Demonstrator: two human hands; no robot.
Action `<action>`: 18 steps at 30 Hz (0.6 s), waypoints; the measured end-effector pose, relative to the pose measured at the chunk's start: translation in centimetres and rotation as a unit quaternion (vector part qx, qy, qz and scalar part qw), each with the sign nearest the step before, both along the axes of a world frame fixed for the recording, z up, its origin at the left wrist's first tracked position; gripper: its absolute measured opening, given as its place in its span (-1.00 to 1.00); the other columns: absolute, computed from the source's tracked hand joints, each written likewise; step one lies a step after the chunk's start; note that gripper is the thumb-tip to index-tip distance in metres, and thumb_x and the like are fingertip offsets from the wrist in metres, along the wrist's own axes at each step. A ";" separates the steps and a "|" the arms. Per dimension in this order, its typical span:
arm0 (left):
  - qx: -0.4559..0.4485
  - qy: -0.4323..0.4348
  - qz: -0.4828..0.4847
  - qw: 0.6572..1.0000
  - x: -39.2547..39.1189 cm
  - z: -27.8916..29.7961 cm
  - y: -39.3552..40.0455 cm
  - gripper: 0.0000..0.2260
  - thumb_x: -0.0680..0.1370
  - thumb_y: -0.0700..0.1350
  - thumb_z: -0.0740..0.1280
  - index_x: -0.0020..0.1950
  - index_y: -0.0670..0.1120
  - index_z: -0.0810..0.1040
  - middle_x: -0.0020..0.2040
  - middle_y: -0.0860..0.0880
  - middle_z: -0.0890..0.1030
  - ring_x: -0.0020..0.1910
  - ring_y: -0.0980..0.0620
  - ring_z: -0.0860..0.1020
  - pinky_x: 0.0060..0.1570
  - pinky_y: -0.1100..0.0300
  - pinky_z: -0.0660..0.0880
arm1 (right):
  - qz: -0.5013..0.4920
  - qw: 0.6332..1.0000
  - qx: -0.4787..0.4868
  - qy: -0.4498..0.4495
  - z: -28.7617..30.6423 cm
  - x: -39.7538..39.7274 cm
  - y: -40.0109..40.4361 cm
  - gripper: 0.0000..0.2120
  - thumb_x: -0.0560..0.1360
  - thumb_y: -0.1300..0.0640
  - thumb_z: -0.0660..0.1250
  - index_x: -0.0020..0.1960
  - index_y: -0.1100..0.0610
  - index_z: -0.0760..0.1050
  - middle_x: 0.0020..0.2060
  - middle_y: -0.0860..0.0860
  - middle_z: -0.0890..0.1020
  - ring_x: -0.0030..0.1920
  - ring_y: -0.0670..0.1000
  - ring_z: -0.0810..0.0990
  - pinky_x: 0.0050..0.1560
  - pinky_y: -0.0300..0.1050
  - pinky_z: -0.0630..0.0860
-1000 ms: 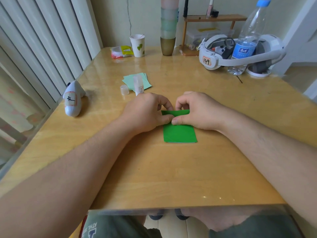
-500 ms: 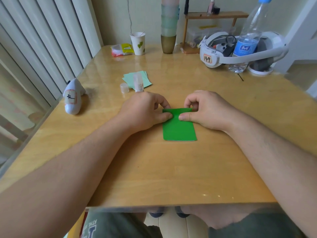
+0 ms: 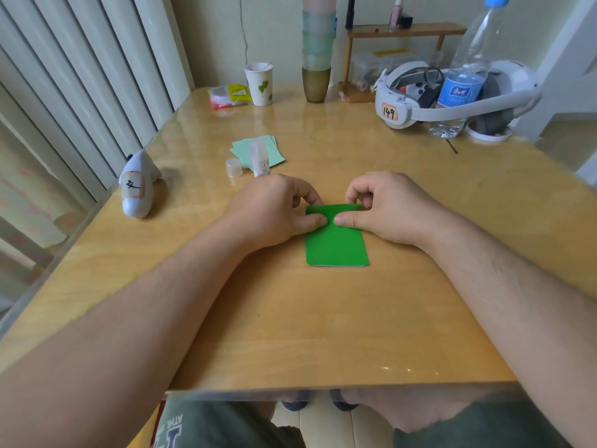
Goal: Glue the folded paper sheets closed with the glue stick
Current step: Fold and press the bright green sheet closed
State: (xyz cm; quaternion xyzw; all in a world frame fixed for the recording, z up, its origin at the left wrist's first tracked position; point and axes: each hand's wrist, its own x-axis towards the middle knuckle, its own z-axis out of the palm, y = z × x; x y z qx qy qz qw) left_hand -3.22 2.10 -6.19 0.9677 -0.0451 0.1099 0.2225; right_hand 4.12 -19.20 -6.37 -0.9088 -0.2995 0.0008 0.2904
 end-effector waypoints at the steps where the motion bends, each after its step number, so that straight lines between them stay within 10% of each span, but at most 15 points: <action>1: 0.002 0.000 -0.002 1.000 0.1 0.0 -0.2 -0.86 0.47 0.17 0.53 -0.04 0.22 0.66 -0.36 0.10 0.43 -0.35 0.15 0.42 -0.24 0.06 0.51 | 0.004 1.000 0.002 -0.003 0.0 -0.1 0.3 -0.73 0.36 -0.17 0.62 -0.20 -0.06 0.59 -0.28 -0.06 0.53 -0.25 -0.04 0.47 -0.14 -0.02 0.52; 18: -0.019 0.007 0.023 1.000 0.1 -0.2 0.8 -0.90 0.47 0.16 0.54 -0.12 0.24 0.65 -0.39 0.11 0.36 -0.39 0.12 0.37 -0.32 0.13 0.36 | -0.012 1.000 0.007 0.013 0.0 0.1 -0.6 -0.79 0.40 -0.09 0.62 -0.19 -0.07 0.61 -0.32 -0.08 0.49 -0.26 -0.04 0.44 -0.15 0.00 0.53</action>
